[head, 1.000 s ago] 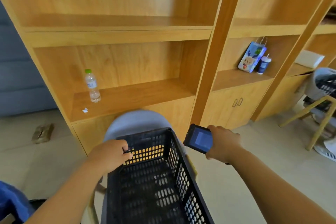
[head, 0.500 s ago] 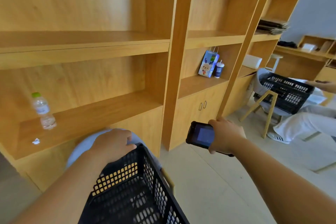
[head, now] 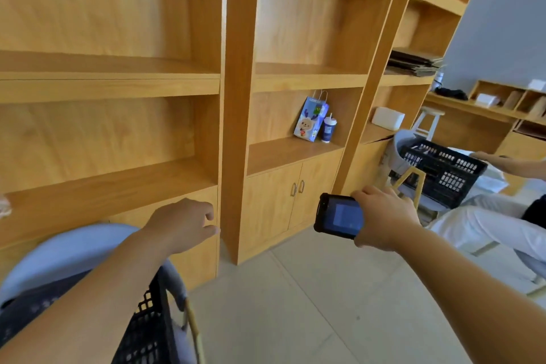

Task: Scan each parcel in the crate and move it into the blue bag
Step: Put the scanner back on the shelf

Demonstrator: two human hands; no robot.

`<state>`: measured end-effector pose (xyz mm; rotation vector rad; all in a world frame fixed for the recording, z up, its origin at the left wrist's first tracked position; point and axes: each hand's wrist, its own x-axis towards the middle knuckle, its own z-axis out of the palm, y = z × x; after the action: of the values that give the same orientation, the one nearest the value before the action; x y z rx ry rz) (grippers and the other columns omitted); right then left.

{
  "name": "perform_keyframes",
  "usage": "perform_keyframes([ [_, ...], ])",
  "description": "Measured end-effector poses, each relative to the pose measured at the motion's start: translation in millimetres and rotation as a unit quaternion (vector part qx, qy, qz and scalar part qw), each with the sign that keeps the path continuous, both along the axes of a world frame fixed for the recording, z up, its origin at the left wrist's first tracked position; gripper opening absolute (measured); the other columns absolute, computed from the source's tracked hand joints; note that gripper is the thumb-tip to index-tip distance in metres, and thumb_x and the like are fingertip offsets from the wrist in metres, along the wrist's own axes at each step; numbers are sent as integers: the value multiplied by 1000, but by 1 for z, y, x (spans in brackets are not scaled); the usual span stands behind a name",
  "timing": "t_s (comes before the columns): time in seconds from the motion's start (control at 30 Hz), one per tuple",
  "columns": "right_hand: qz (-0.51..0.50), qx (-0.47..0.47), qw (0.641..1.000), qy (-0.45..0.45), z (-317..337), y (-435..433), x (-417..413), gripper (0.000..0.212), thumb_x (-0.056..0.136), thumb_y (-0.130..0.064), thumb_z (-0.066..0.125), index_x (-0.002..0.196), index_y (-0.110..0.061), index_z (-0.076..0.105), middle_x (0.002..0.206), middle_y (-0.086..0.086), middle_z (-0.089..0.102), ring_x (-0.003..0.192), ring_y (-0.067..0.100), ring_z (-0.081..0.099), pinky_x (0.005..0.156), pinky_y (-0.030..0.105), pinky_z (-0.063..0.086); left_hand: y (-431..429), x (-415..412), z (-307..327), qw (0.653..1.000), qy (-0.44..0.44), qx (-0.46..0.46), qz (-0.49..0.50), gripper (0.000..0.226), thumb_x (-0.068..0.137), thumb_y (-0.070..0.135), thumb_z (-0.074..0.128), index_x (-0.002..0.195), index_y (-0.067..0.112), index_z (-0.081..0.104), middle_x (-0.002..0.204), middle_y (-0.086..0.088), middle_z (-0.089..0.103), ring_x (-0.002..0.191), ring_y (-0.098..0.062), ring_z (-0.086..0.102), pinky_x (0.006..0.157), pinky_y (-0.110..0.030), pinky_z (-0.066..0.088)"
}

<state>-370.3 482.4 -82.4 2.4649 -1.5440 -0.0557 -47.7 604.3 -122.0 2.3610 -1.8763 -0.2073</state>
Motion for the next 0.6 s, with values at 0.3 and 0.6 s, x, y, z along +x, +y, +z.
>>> perform_keyframes([
  [0.3,31,-31,999,12,30,-90,-52,75,59,-54,72,123,-25,44,109,-2,50,101,21,44,71,36,35,-65,-71,21,999,-25,-19,13,30,89,55,53,106,31,59,104,11,63,90,-10,58,77,-31,51],
  [0.6,114,-68,991,12,48,-195,-18,66,59,-58,68,113,-26,47,103,-5,51,93,18,43,70,33,35,-153,-62,36,996,-26,-50,67,25,87,57,55,92,34,61,93,14,63,82,-6,58,69,-28,49],
])
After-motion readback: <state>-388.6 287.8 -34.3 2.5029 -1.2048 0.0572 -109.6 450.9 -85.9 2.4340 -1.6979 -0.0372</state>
